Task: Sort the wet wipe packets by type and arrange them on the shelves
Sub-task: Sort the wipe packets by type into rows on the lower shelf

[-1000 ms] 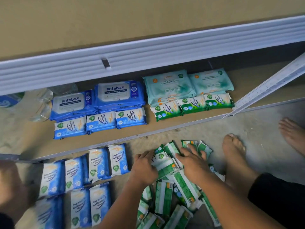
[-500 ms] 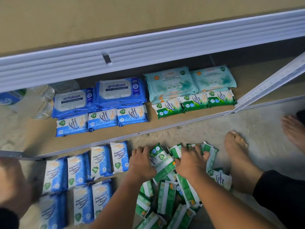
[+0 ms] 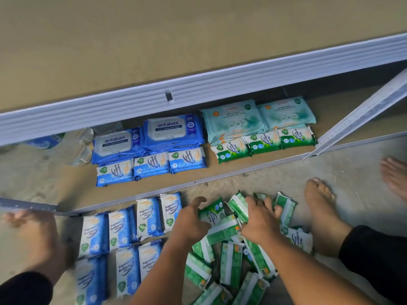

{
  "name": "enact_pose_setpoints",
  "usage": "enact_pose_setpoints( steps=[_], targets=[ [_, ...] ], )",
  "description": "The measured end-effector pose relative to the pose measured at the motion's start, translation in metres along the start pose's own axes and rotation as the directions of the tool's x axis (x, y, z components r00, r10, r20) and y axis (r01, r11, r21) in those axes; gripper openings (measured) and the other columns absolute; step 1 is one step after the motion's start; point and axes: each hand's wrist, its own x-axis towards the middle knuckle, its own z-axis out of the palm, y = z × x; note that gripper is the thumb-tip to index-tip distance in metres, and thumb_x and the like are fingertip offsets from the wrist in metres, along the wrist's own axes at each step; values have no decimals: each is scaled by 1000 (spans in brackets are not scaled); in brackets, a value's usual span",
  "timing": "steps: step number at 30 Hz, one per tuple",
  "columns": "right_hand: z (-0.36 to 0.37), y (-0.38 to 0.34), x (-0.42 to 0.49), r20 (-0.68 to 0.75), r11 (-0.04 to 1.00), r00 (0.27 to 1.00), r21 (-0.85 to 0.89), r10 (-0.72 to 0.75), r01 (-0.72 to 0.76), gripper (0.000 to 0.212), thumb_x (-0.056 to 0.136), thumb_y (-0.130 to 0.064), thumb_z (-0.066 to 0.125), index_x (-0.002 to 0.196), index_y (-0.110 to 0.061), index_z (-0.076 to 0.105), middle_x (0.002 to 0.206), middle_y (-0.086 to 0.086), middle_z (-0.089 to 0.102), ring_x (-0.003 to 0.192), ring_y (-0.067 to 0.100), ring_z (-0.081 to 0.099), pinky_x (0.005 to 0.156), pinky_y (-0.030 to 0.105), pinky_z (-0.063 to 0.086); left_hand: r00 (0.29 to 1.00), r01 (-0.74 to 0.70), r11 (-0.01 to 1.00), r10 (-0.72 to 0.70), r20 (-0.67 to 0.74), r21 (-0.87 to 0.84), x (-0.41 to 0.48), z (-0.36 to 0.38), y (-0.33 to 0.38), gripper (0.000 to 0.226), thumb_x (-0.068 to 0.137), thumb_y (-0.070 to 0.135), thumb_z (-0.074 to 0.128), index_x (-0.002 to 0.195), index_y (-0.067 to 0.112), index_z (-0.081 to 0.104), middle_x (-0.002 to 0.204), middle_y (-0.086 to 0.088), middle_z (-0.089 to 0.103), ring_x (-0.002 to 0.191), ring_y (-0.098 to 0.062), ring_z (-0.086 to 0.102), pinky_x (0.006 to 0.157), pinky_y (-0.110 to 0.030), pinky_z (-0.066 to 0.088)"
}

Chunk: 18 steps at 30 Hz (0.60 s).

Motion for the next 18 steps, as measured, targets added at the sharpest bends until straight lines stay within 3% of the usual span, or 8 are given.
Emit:
enact_pose_setpoints(
  steps=[3, 6, 8, 10, 12, 13, 15, 18],
  targets=[
    [-10, -6, -14, -114, 990, 991, 132, 68, -52, 73, 70, -39, 72, 135, -34, 39, 129, -6, 57, 124, 22, 34, 84, 40, 24, 997, -21, 994, 12, -82, -107, -15, -10, 0, 53, 82, 13, 74, 126, 36, 54, 90, -6, 66, 51, -11, 52, 48, -24, 42],
    [-24, -12, -33, -231, 958, 964, 279, 134, -66, 69, 68, -37, 73, 132, -36, 49, 124, -8, 59, 120, 22, 41, 84, 38, 28, 991, -31, 956, -8, -131, -290, -36, -19, 8, 39, 87, 16, 75, 118, 32, 58, 104, 7, 64, 63, 1, 59, 49, -11, 43],
    [-37, -17, -49, -235, 873, 954, 485, 188, -52, 63, 68, -27, 75, 128, -34, 55, 117, -3, 60, 108, 23, 53, 87, 39, 41, 990, -44, 914, -14, -140, -404, -50, -23, 14, 31, 89, 17, 75, 113, 29, 59, 100, 10, 65, 63, 7, 61, 53, -13, 48],
    [-51, -19, -64, -121, 614, 960, 787, 251, -62, 53, 73, -10, 73, 120, -32, 64, 107, 1, 62, 81, 20, 62, 72, 33, 54, 985, -57, 869, -30, -167, -492, -67, -26, 23, 30, 90, 21, 75, 112, 33, 59, 94, 3, 68, 70, -2, 66, 62, -20, 52],
    [-65, -17, -78, 10, 296, 951, 949, 310, -106, 39, 78, 2, 71, 102, -28, 74, 103, 5, 66, 63, 20, 59, 54, 26, 51, 979, -62, 787, -70, -189, -614, -82, -27, 30, 44, 91, 24, 75, 129, 29, 56, 109, 0, 68, 90, -16, 68, 81, -30, 57],
    [-70, -14, -83, 54, 185, 940, 975, 337, -122, 34, 79, 5, 71, 92, -26, 76, 103, 8, 68, 63, 21, 59, 53, 25, 50, 978, -59, 749, -90, -189, -660, -90, -26, 33, 50, 91, 24, 74, 137, 27, 52, 119, 1, 63, 99, -19, 65, 92, -38, 55],
    [-77, -7, -92, 116, 58, 933, 988, 341, -144, 27, 80, 4, 74, 85, -22, 77, 98, 8, 72, 70, 22, 62, 53, 25, 50, 979, -71, 703, -88, -185, -708, -104, -23, 36, 49, 93, 21, 72, 136, 28, 49, 120, 4, 55, 102, -17, 61, 101, -46, 52],
    [-80, 2, -103, 192, -62, 951, 981, 241, -183, 25, 77, 3, 80, 99, -8, 77, 103, 16, 74, 74, 25, 67, 52, 23, 50, 985, -70, 700, -65, -161, -710, -120, -18, 42, 44, 93, 21, 72, 127, 36, 50, 126, -3, 54, 110, -22, 62, 101, -50, 51]
  ],
)
